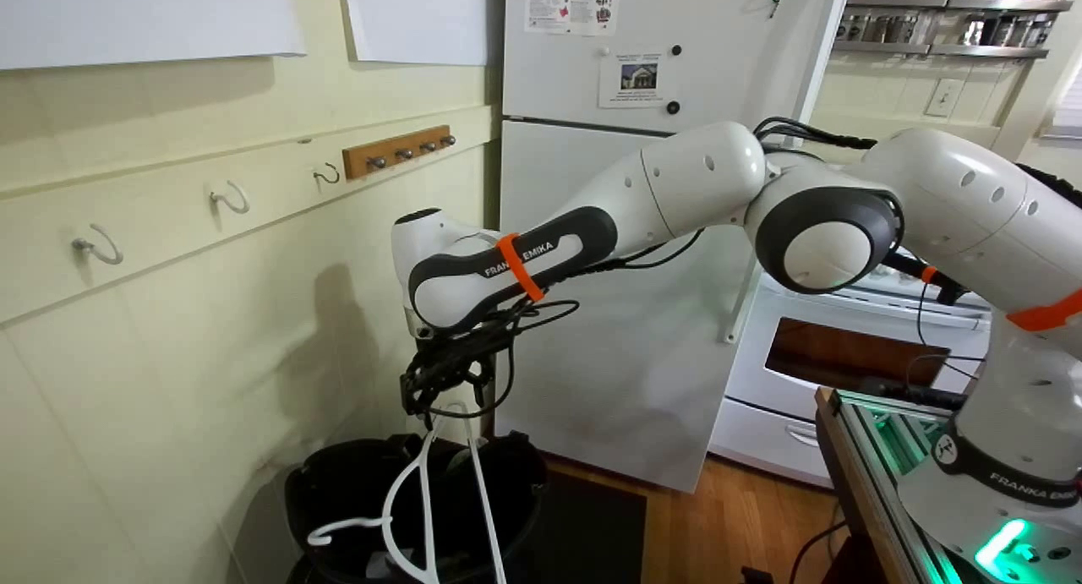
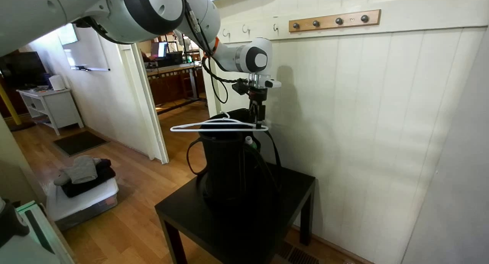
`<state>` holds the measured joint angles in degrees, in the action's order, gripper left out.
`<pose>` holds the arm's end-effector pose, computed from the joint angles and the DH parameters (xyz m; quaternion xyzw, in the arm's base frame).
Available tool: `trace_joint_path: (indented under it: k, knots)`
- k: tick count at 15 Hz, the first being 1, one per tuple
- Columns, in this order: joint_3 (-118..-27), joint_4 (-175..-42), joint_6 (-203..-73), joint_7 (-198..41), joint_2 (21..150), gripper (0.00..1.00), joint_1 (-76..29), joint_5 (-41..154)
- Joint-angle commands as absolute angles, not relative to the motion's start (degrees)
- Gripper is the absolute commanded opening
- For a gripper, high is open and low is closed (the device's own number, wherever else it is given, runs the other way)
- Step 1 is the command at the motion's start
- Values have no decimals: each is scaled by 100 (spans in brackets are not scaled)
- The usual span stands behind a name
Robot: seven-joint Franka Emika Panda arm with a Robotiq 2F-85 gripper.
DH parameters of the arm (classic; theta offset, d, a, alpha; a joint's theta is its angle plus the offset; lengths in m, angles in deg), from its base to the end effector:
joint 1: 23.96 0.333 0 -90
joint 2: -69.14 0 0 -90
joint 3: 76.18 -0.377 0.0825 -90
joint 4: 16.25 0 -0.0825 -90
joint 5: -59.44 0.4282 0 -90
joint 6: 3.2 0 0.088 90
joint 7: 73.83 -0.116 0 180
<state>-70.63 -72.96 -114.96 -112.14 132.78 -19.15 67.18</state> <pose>0.8555 0.0297 0.1554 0.9379 -0.3389 -0.0740 0.0088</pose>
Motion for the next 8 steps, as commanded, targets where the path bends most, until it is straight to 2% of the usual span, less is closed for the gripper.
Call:
trace_joint_path:
  k: [1,8]
  knots:
    - [-7077,-6551,-11120,-11379,13722,100,-1921,6592]
    - [-7150,-6133,-11593,-11237,14187,100,-1901,6580]
